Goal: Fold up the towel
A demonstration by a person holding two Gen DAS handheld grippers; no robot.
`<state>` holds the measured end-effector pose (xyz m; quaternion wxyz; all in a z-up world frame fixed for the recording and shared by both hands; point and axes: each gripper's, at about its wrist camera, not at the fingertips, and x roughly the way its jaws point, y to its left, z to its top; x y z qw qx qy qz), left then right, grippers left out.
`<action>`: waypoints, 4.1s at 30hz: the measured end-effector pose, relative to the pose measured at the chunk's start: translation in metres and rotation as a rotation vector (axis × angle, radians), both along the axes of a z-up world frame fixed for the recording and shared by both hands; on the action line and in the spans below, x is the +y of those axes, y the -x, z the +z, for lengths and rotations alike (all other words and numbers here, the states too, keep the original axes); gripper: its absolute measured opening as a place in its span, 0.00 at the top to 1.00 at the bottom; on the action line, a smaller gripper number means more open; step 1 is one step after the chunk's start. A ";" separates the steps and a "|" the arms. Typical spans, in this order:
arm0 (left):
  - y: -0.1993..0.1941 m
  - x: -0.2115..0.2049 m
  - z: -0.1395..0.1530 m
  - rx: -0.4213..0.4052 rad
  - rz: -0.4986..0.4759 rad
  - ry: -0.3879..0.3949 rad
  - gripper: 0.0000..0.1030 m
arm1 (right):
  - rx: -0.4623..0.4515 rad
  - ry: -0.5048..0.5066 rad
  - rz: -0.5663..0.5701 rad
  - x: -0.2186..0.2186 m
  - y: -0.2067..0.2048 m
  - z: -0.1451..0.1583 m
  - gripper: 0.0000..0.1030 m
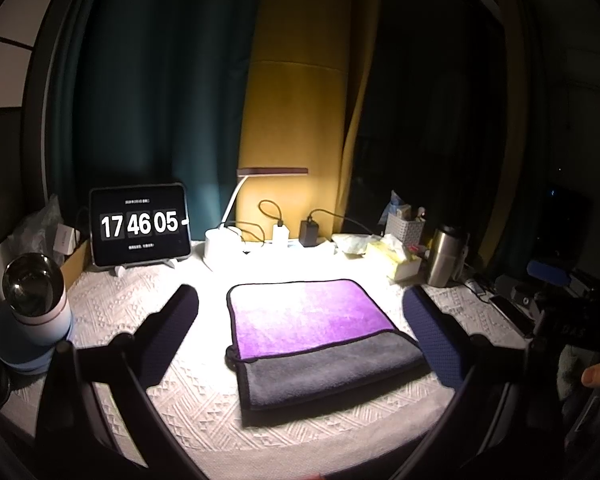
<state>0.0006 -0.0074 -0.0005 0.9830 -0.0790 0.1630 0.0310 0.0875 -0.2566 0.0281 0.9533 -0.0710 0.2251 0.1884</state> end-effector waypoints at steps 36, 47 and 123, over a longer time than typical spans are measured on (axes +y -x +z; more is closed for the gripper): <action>-0.001 0.001 -0.003 -0.008 -0.004 0.010 0.01 | 0.014 0.006 0.002 0.004 -0.003 -0.008 0.11; -0.007 0.001 -0.005 0.011 -0.003 0.017 0.01 | 0.031 0.012 0.006 0.007 -0.007 -0.014 0.11; -0.159 0.032 -0.190 0.588 0.135 0.048 0.81 | 0.501 0.079 0.160 0.019 -0.182 -0.191 0.77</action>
